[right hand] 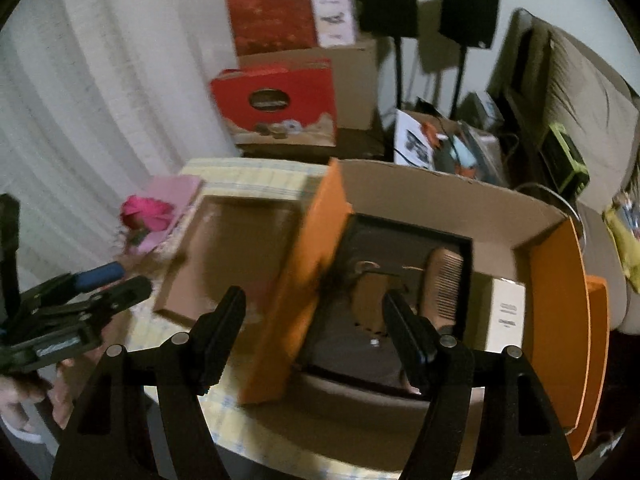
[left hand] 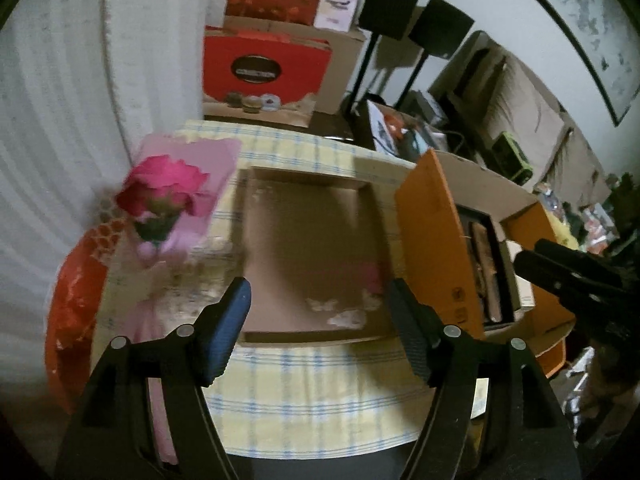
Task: Organize objects
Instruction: 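Grasp the brown box's rim with the left tool while the right tool grasps its other rim, then lift the brown box with both tools and carry it over the orange box, then lower the brown box into the orange box and open both tools, then grasp the white Chanel perfume box with the right tool and lift it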
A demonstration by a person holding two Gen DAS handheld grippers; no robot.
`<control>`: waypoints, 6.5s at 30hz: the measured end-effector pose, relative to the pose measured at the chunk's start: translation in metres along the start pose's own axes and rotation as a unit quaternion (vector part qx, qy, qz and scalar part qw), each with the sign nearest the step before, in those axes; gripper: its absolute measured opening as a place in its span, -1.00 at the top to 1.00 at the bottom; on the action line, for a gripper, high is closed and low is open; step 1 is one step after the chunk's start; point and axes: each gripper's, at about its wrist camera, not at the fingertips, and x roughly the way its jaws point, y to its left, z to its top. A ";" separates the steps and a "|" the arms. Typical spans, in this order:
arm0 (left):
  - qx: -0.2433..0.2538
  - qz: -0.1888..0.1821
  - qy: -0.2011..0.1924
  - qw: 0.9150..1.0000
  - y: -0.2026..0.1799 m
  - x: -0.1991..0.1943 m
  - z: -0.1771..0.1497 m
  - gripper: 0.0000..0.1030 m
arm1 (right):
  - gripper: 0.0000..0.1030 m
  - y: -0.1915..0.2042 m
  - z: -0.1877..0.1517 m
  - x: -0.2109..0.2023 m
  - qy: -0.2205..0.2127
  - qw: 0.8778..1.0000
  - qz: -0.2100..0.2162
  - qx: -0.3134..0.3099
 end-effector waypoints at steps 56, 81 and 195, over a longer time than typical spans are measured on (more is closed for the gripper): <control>-0.026 0.066 0.080 0.994 0.054 0.110 0.011 0.90 | 0.50 0.087 0.054 0.193 0.170 0.971 -0.142 -0.085; -0.067 0.048 0.073 0.994 0.064 0.100 0.006 0.91 | 0.80 0.076 0.053 0.187 0.147 0.979 -0.132 -0.053; 0.139 0.022 0.018 0.990 -0.156 0.029 0.008 -0.37 | 0.18 -0.173 -0.011 0.035 0.098 0.979 -0.135 0.119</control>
